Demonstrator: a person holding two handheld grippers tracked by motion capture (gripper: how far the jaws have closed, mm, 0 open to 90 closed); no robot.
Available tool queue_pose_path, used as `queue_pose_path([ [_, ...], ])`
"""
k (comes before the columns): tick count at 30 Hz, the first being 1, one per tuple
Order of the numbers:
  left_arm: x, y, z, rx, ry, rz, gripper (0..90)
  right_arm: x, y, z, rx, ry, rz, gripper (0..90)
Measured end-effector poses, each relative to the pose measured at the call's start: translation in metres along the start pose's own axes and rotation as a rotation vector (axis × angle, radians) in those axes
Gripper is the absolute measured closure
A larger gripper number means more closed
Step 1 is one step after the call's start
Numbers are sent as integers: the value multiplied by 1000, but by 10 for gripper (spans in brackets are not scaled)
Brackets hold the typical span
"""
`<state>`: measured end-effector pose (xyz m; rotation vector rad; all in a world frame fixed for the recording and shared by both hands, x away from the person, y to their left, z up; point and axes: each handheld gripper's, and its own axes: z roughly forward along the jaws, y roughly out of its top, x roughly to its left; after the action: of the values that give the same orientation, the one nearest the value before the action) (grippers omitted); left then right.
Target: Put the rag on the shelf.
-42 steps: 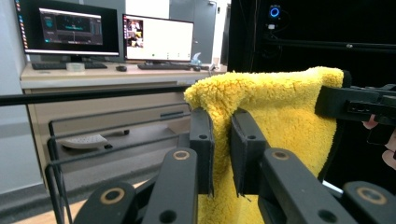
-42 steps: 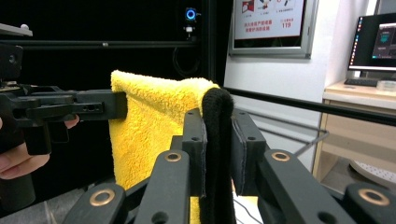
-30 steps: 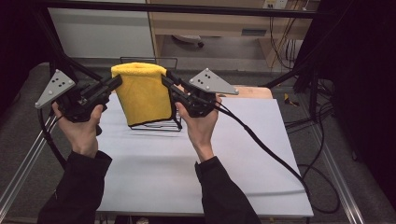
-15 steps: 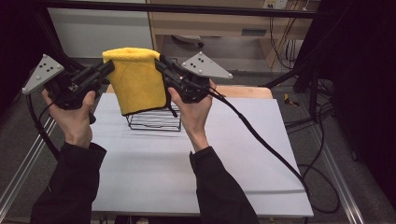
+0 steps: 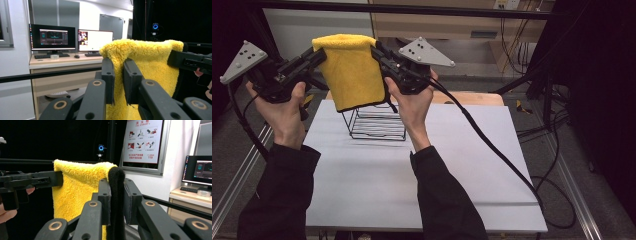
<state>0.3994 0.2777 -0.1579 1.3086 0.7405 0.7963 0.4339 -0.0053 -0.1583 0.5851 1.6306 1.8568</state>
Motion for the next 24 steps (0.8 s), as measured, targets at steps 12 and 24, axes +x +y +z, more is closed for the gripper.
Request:
queue_pose_path([
  [12, 13, 19, 10, -20, 19, -8, 801, -4, 18, 20, -17, 1, -21, 785],
  [24, 22, 31, 29, -37, 26, -10, 801, -14, 33, 34, -27, -17, -53, 785],
])
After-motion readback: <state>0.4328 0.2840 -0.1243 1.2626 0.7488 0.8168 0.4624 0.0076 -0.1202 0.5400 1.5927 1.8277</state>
